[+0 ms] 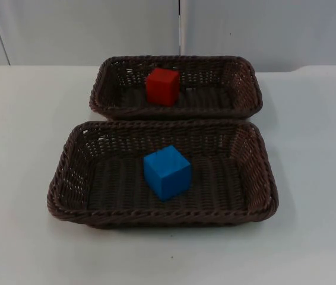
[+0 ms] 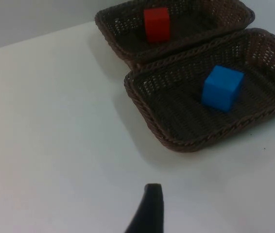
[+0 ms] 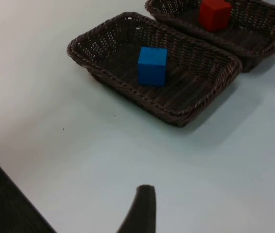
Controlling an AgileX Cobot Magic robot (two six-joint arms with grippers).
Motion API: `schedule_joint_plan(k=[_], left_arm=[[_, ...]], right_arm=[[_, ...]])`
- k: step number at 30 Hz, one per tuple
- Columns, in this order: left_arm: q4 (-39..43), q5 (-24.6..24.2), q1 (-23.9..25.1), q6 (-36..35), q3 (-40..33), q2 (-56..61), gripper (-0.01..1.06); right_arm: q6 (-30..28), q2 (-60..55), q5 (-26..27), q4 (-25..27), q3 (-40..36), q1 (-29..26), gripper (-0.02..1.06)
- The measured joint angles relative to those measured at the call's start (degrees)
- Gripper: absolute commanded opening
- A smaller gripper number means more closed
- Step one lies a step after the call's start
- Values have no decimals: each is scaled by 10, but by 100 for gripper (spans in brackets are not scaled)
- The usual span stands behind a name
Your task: Pick up one cube with the left hand and place it into the upper basket. Pick up one cube with the right hand and place it into the lower basket.
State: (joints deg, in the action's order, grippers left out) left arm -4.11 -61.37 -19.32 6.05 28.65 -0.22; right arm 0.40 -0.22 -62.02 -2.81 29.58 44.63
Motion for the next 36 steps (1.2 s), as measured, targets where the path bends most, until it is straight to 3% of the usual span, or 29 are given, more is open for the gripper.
schedule_joint_plan(k=[6, 14, 21, 26, 36], left_arm=[[0, 0, 0, 0, 0, 0, 77], [20, 0, 0, -27, 0, 0, 96], [24, 0, 0, -33, 0, 0, 98], [24, -2, 0, -34, 0, 0, 98], [26, -2, 0, -34, 0, 0, 98]], right_arm=[[0, 0, 0, 0, 0, 0, 75], [3, 0, 0, 0, 0, 0, 75], [3, 0, 0, 0, 0, 0, 77], [3, 0, 0, 0, 0, 0, 105], [3, 0, 0, 0, 0, 0, 105]])
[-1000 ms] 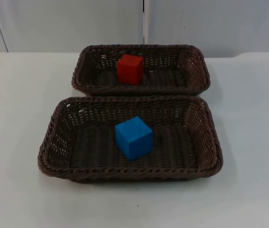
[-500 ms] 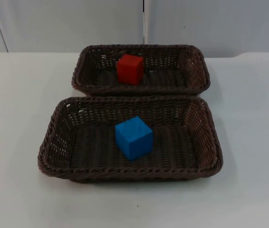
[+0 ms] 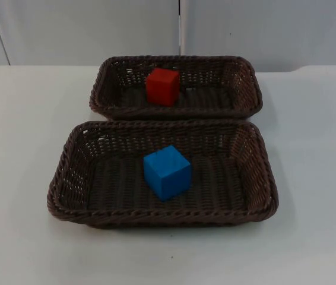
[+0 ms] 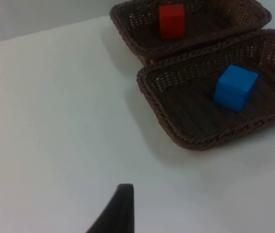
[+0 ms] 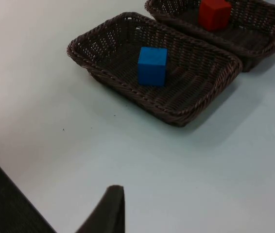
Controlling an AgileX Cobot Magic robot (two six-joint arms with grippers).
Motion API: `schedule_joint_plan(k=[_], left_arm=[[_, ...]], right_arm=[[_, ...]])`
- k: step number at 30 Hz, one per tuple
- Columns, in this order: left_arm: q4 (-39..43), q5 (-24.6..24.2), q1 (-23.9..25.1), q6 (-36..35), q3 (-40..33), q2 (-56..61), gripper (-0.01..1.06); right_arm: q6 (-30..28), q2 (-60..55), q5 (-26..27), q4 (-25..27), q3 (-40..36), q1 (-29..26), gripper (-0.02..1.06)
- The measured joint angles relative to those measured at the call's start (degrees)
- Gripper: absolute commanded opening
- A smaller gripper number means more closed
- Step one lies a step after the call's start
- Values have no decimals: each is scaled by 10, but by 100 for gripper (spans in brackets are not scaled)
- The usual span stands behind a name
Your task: Pick up one cube with the left hand and place it into the upper basket. Pick up one cube with the right hand and place it into the lower basket.
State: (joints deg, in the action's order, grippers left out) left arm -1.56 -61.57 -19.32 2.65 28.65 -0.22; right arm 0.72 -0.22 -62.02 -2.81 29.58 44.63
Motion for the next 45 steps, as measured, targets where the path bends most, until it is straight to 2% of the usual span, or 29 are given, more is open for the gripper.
schedule_joint_plan(k=[45], left_arm=[[9, -1, 0, 0, 0, 0, 98]], right_arm=[[0, 0, 0, 0, 0, 0, 105]])
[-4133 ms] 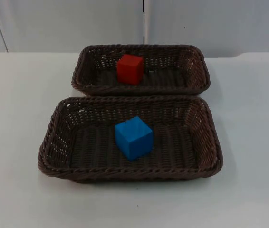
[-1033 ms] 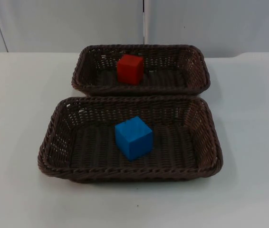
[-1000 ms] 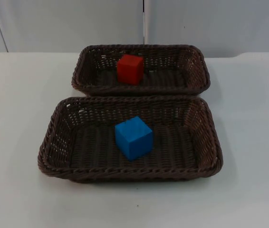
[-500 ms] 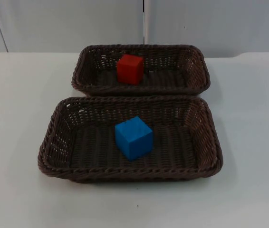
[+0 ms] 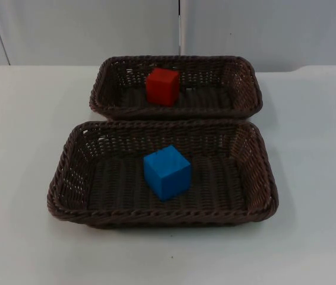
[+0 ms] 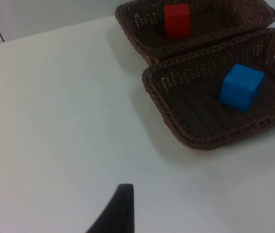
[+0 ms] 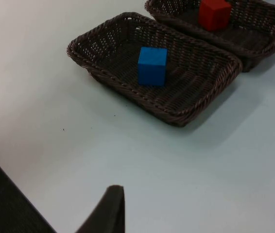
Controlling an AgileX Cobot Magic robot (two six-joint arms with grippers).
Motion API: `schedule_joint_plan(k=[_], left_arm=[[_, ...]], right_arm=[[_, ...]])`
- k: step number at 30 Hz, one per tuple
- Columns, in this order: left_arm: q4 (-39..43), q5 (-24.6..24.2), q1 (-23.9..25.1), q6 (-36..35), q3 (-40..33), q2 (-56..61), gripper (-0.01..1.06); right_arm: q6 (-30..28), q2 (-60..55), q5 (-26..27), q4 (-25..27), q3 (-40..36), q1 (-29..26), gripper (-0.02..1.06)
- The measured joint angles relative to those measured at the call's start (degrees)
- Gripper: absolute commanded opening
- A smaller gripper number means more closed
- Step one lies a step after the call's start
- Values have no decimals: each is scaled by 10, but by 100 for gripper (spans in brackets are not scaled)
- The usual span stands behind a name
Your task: Pick up one cube with the left hand and place it into the upper basket. Pick up one cube with the right hand and place it into the lower basket.
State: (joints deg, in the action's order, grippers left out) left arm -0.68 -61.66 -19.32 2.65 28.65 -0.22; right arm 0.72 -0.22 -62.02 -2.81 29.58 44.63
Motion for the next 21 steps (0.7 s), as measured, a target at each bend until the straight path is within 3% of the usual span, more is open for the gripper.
schedule_joint_plan(k=[7, 21], left_arm=[[3, 0, 9, 0, 0, 0, 98], [7, 0, 159, 0, 0, 0, 98]], right_arm=[[0, 0, 0, 0, 0, 0, 105], [0, 0, 0, 0, 0, 0, 105]])
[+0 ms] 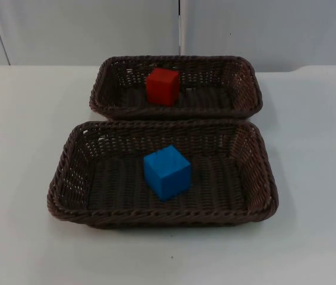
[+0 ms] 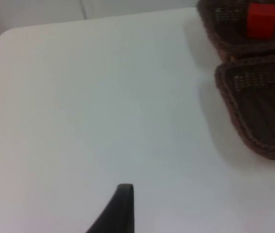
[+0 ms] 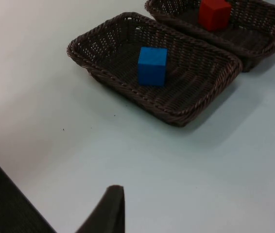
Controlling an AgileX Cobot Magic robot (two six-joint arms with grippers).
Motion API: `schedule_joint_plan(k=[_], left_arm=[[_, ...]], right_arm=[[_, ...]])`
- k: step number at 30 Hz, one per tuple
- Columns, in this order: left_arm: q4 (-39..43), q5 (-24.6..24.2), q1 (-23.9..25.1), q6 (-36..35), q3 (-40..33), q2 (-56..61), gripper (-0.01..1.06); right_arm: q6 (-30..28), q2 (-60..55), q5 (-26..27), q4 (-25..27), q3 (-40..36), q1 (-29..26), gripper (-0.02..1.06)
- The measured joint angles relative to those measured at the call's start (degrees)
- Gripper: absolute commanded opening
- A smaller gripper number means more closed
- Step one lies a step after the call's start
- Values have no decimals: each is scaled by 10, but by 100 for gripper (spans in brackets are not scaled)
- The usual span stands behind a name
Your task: Pick up one cube with the left hand and place it into the upper basket. Pick up one cube with the right hand and place it into the lower basket.
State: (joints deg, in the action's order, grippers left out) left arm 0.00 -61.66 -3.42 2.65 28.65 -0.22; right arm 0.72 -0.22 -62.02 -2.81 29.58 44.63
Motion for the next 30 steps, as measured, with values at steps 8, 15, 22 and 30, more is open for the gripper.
schedule_joint_plan(k=[8, 15, 22, 30], left_arm=[[0, 0, 54, 0, 0, 0, 98], [0, 0, 65, 0, 0, 0, 98], [0, 0, 65, 0, 0, 0, 98], [0, 0, 65, 0, 0, 0, 98]], right_arm=[[0, 0, 0, 0, 0, 0, 105], [0, 0, 0, 0, 0, 0, 105], [0, 0, 0, 0, 0, -20, 105], [-1, 0, 0, 0, 0, -86, 105]])
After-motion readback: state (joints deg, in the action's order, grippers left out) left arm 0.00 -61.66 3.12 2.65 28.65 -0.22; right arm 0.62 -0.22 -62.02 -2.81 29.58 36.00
